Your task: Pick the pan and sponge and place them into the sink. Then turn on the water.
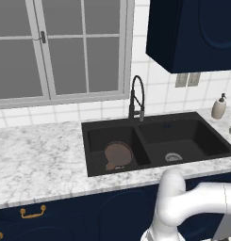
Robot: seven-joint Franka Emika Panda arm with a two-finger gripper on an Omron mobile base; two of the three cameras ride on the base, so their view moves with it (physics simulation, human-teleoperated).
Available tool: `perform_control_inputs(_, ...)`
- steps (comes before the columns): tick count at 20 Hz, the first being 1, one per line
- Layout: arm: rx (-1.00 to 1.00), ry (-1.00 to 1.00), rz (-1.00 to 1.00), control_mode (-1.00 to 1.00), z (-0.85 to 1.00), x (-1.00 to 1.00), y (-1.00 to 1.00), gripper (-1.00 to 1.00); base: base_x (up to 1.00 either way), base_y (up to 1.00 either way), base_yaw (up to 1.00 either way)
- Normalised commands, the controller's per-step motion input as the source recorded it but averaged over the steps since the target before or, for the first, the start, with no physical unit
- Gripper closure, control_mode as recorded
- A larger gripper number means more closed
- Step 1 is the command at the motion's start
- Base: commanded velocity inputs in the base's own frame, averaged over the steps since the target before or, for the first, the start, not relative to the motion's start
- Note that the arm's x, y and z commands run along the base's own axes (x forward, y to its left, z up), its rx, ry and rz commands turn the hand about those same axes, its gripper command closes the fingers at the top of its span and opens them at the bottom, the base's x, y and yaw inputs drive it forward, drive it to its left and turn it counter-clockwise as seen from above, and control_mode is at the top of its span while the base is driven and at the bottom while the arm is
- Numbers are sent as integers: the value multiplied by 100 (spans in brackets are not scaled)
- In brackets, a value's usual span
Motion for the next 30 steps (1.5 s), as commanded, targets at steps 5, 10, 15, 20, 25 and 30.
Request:
perform_control_inputs(5,0,13,10,-100,-37,33,-33,-100,0,0,0)
perform_control_inputs(10,0,11,18,-100,-45,28,-37,-100,0,0,0)
perform_control_inputs(15,1,14,16,-100,-58,13,-32,100,0,0,0)
perform_control_inputs(20,6,18,12,-100,-59,-32,14,100,0,0,0)
perform_control_inputs(25,7,7,21,-100,-41,-94,82,100,0,0,0)
perform_control_inputs(30,1,-22,21,-100,-31,-84,100,100,0,0,0)
